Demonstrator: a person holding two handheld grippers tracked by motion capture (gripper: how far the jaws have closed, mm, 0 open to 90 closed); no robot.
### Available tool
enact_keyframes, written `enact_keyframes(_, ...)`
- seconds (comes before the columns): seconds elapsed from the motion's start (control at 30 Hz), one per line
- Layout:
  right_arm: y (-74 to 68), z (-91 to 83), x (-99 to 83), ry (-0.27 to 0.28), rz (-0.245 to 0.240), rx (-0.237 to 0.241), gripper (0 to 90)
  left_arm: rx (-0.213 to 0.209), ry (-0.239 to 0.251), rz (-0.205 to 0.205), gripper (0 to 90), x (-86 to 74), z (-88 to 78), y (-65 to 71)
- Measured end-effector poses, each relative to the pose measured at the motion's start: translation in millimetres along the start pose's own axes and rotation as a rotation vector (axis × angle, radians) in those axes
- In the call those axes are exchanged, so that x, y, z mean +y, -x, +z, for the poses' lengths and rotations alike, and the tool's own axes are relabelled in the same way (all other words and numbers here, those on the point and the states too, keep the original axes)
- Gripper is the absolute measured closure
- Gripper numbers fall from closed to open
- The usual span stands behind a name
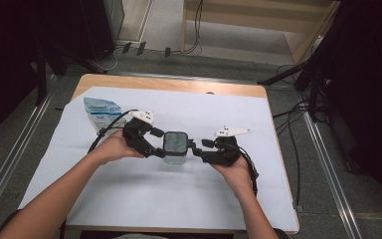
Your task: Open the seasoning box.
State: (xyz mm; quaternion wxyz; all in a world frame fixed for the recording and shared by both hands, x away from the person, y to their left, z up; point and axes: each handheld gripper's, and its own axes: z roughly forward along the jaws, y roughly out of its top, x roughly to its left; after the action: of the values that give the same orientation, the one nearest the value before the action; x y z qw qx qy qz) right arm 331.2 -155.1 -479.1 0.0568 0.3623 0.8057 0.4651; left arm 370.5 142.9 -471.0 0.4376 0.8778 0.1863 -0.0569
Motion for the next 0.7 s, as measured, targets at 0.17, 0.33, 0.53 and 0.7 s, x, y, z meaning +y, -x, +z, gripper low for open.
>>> enact_keyframes(0.17, 1.0, -0.2, 0.0, 0.000, 0.004, 0.001, 45.9, 0.014, -0.019, 0.020, 10.2, -0.8, 9.7, 1.2)
enact_keyframes(0.33, 1.3, -0.1, -0.5, -0.005, 0.009, -0.002, 45.8, 0.013, -0.021, 0.015, 9.7, -2.8, 16.8, -1.3)
enact_keyframes(0.53, 1.7, 2.1, -1.3, -0.012, 0.015, 0.001, 45.9, 0.018, -0.031, 0.010, 9.9, -4.5, 23.4, -5.1)
enact_keyframes(0.7, 2.3, 3.1, -1.8, -0.017, 0.019, 0.000, 45.9, 0.015, -0.023, 0.025, 10.2, -4.8, 26.0, -5.9)
